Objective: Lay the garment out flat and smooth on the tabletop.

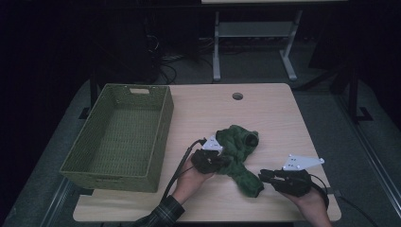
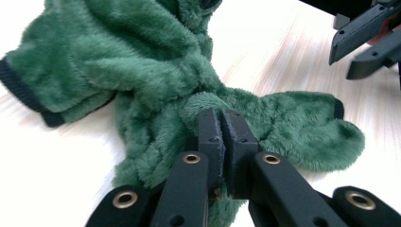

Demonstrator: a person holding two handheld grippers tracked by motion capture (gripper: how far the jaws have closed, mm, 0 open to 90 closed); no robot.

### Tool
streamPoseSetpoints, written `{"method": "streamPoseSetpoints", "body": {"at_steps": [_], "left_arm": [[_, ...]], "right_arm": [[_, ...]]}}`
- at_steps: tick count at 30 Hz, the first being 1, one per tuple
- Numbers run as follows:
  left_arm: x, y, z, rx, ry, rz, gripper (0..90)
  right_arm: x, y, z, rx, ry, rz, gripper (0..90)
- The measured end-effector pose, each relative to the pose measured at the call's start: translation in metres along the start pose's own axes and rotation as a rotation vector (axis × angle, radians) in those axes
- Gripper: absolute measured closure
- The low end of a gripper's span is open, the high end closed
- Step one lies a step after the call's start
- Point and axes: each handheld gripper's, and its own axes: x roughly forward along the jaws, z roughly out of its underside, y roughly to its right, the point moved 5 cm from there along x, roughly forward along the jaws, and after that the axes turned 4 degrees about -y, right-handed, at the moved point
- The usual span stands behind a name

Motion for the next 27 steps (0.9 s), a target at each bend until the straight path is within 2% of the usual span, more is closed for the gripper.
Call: {"method": "streamPoseSetpoints", "body": {"at_steps": [4, 5, 7, 10, 13, 16, 17, 18, 20, 23, 27], "left_arm": [[-0.007, -0.002, 0.003, -0.002, 0.006, -0.008, 87.2], [-0.014, -0.005, 0.005, -0.007, 0.019, -0.013, 87.2], [-0.021, -0.008, 0.007, -0.02, 0.03, -0.02, 87.2], [-0.027, -0.01, 0.009, -0.032, 0.035, -0.023, 87.4], [-0.035, -0.014, 0.013, -0.044, 0.046, -0.036, 87.7], [-0.038, -0.016, 0.015, -0.056, 0.049, -0.041, 88.1], [-0.039, -0.019, 0.016, -0.063, 0.053, -0.043, 88.2], [-0.04, -0.02, 0.017, -0.067, 0.052, -0.044, 88.4], [-0.041, -0.021, 0.017, -0.066, 0.05, -0.045, 88.6], [-0.041, -0.021, 0.018, -0.07, 0.046, -0.046, 88.9], [-0.043, -0.019, 0.02, -0.064, 0.039, -0.04, 88.9]], "right_arm": [[0.002, -0.008, 0.003, -0.002, -0.009, -0.012, 69.2], [0.005, -0.015, 0.006, 0.004, -0.022, -0.019, 65.4], [0.008, -0.021, 0.008, 0.0, -0.032, -0.024, 61.6], [0.013, -0.029, 0.011, -0.007, -0.048, -0.024, 59.7], [0.024, -0.037, 0.018, -0.031, -0.106, -0.003, 57.8], [0.027, -0.039, 0.02, -0.038, -0.127, -0.005, 56.8], [0.031, -0.041, 0.022, -0.052, -0.148, 0.011, 56.0], [0.032, -0.041, 0.022, -0.057, -0.158, 0.014, 57.0], [0.037, -0.04, 0.026, -0.075, -0.191, 0.049, 64.8], [0.034, -0.035, 0.026, -0.055, -0.186, 0.058, 80.8], [0.022, -0.021, 0.027, -0.042, -0.187, 0.089, 83.1]]}}
